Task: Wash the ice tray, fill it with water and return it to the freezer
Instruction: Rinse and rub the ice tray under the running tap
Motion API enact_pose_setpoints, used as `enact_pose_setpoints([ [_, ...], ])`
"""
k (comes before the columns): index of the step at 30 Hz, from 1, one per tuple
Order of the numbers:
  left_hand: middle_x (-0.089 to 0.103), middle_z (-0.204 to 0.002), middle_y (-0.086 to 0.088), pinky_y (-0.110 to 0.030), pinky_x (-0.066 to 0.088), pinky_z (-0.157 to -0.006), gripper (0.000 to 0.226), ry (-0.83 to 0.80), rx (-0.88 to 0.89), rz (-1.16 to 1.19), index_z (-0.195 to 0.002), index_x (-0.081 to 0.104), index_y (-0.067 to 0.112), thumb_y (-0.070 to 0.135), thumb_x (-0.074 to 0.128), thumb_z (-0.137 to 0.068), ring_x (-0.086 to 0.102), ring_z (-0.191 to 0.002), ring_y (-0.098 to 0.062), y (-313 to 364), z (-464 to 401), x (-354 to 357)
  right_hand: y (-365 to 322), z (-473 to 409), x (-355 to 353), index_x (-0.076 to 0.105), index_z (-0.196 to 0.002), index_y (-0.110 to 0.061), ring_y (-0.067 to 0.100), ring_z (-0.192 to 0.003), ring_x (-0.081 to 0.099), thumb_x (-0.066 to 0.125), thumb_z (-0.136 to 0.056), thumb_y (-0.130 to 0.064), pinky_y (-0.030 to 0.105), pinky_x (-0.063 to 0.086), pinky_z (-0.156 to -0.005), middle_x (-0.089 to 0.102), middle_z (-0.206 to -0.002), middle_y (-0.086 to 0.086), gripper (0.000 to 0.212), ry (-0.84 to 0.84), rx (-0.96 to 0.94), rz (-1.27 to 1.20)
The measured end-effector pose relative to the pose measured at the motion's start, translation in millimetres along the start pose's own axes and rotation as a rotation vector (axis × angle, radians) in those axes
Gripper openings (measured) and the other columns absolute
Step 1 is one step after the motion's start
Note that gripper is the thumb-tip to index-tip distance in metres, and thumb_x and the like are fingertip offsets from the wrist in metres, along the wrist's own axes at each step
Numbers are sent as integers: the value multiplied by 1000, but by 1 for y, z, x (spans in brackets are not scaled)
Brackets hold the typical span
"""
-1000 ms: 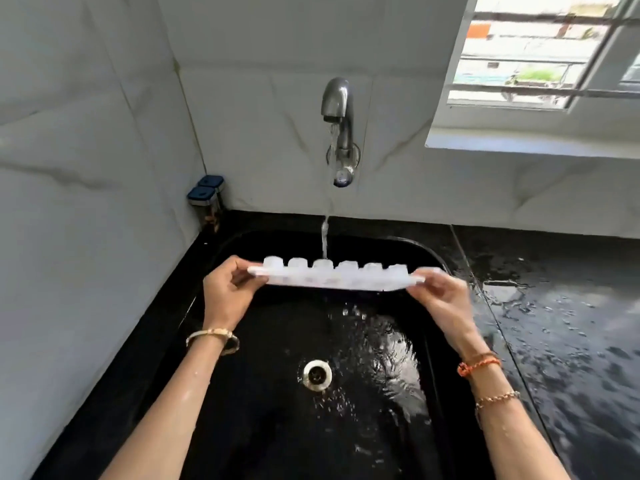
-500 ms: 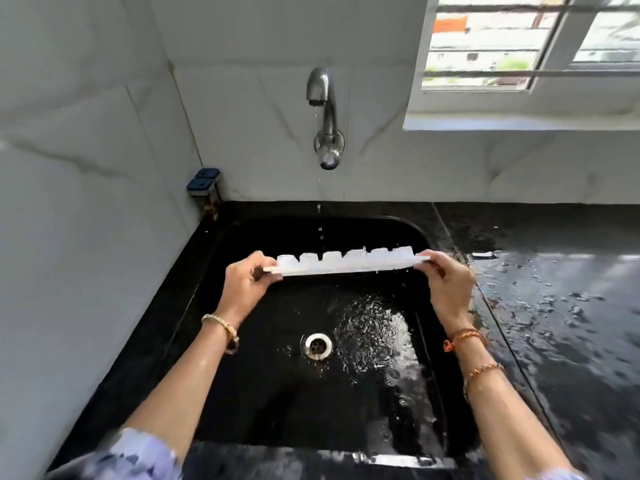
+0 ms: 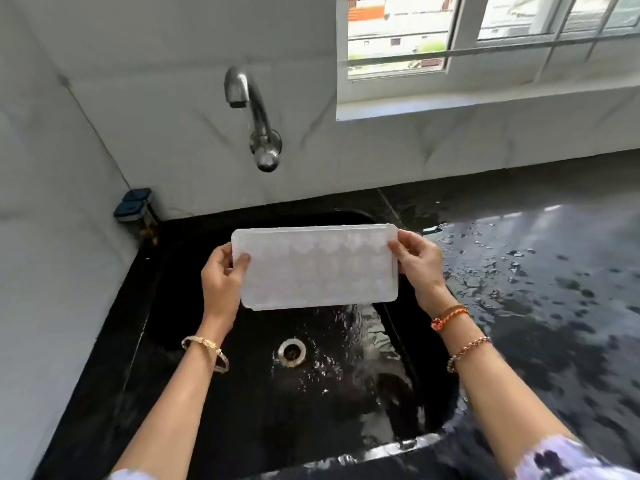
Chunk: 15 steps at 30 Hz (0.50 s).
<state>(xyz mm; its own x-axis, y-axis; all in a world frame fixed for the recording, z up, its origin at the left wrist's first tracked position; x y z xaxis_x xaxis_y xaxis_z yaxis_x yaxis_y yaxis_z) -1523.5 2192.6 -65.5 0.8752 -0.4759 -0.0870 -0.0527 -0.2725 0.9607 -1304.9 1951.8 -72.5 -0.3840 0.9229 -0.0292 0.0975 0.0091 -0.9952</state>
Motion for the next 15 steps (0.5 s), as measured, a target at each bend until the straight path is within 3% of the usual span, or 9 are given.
enact_pose_setpoints([
  [3,63,-83,1,-18,52,-50,8,22,-144,140,-97,58,15,16,54,-90,63,-69,-11,15,1,27,12,5,-21,64,-96,-7,18,-72,69,65,-83,-22,33,59,-61,70,-84,6,20,-6,315,-275],
  [5,64,-78,-2,-22,53,-48,7,37,-209,191,-86,60,18,15,54,-89,64,-64,-13,26,-2,32,19,7,-16,63,-95,-5,23,-86,67,66,-82,-26,40,58,-75,69,-93,9,25,-59,514,-462],
  [6,64,-74,-2,-21,53,-47,11,13,-239,243,-81,60,19,13,55,-88,65,-58,-12,36,12,62,18,13,-48,61,-99,-6,26,-96,64,64,-83,-26,45,55,-84,67,-102,11,26,-55,571,-530],
  [8,66,-60,0,-20,52,-43,15,42,-307,309,-74,60,17,10,56,-87,64,-46,-9,41,17,68,13,15,-51,60,-97,-6,27,-92,65,58,-88,-25,45,54,-81,66,-101,12,21,-115,595,-582],
  [10,66,-52,3,-21,52,-42,16,-19,-353,361,-71,59,15,10,57,-86,64,-44,-10,58,42,119,8,23,-108,60,-88,-6,23,-77,68,53,-91,-23,40,56,-70,69,-85,10,18,-88,567,-649],
  [11,66,-56,0,-23,53,-44,15,-13,-378,367,-71,60,13,10,57,-85,64,-47,-14,58,42,120,5,26,-107,61,-85,-7,22,-74,68,52,-91,-23,39,56,-69,69,-82,9,19,-112,568,-638],
  [12,66,-62,-4,-25,54,-48,13,-84,-410,392,-72,60,11,10,57,-85,64,-53,-18,70,70,175,0,31,-170,61,-85,-7,22,-73,68,52,-91,-23,38,56,-69,68,-83,9,19,-69,548,-644],
  [14,64,-74,-8,-29,55,-55,8,-91,-465,403,-77,60,8,12,58,-84,63,-62,-22,74,76,186,-1,35,-183,62,-89,-6,22,-75,67,49,-91,-22,36,57,-70,66,-90,10,20,-103,530,-626],
  [15,63,-78,-9,-29,55,-55,7,-164,-489,429,-81,60,6,13,58,-84,63,-64,-23,87,108,246,-5,40,-252,61,-94,-5,23,-80,67,47,-91,-21,36,57,-72,65,-96,11,21,-64,514,-624],
])
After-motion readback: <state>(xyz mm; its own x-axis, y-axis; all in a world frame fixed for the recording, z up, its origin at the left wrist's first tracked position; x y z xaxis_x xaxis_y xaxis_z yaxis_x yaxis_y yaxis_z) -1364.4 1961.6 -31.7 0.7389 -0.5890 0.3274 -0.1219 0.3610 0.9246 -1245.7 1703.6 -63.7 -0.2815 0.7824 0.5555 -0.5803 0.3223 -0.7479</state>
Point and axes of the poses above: each hand's wrist, its own z-axis away from the middle knuckle, its own x-axis out of the palm, y = z × x, the point moved 8 cm from there along -z, towards the middle knuckle
